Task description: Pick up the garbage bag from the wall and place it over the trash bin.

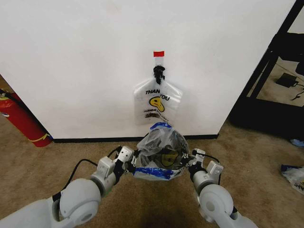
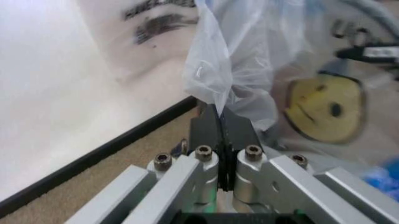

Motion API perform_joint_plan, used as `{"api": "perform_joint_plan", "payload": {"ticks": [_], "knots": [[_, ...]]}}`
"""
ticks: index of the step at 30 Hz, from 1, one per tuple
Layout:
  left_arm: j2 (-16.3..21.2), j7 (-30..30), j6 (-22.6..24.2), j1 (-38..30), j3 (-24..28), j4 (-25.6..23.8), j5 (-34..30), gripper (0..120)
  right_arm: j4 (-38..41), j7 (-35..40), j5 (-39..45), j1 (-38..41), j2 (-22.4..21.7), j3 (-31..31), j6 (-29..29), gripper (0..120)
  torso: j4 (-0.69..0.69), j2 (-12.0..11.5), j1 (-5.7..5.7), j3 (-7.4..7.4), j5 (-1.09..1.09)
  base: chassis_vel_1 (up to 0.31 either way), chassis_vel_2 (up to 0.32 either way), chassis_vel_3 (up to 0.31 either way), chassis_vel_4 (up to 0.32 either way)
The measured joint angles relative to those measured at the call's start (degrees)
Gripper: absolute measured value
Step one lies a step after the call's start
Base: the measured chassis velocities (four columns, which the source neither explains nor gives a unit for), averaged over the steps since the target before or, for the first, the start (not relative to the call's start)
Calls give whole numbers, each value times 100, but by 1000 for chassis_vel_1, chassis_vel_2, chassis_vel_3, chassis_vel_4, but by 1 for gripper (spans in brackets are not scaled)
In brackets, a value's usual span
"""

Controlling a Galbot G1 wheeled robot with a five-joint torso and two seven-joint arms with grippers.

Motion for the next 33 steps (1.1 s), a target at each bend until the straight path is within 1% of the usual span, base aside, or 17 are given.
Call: {"api": "perform_joint_plan", "payload": {"ticks": [4, 6, 7, 10, 12, 15, 18, 23, 27, 31, 33], "knots": [[-66, -46, 46, -218, -11, 219, -244, 0, 3, -102, -35, -45, -9, -28, 9, 0, 0, 0, 0, 0, 0, 0, 0, 0, 0], [-104, -98, 99, -371, -19, 395, -463, 0, 5, -225, -101, -89, -24, -49, 75, 0, -1, 0, 0, 0, 0, 0, 0, 0, 0], [-104, -98, 99, -371, -19, 395, -463, 0, 5, -225, -101, -89, -24, -49, 75, 0, -1, 0, 0, 0, 0, 0, 0, 0, 0], [-27, -117, 164, -389, -172, 578, -727, 0, -2, -507, -148, -166, -53, -51, 292, 0, 0, 0, 0, 0, 1, 0, 0, 0, 0], [17, -87, 198, -339, -282, 839, -842, 0, 7, -836, -189, -269, -92, -47, 463, 0, 0, 0, 0, 0, -1, 0, 0, 0, 0], [84, -39, 208, -268, -346, 922, -872, 0, 81, -1024, -176, -323, -128, -32, 597, 0, -1, 0, 0, 0, 0, 0, 0, 0, 0], [120, -6, 200, -166, -377, 911, -834, 0, 162, -1042, -42, -304, -135, 13, 621, 0, 0, 0, 0, 0, 0, 0, 0, 0, 0], [116, 52, 119, 36, -336, 738, -595, 0, 219, -790, 176, -228, -68, 123, 600, 0, 1, 0, 0, 0, 2, 0, 0, 0, 0], [88, 192, 16, 328, -240, 665, -240, 0, 305, -630, 345, -271, 5, 261, 591, 0, -1, 0, 0, 0, 1, 0, 0, 0, 0], [40, 228, -34, 503, -218, 667, -119, 0, 366, -536, 440, -277, 40, 275, 578, 0, -1, 0, -1, 0, -1, 0, 0, 0, 0], [17, 260, -100, 736, -216, 664, 17, 0, 374, -444, 540, -241, 90, 324, 560, 0, -1, 0, -1, 0, 1, 0, 0, 0, 0]]}}
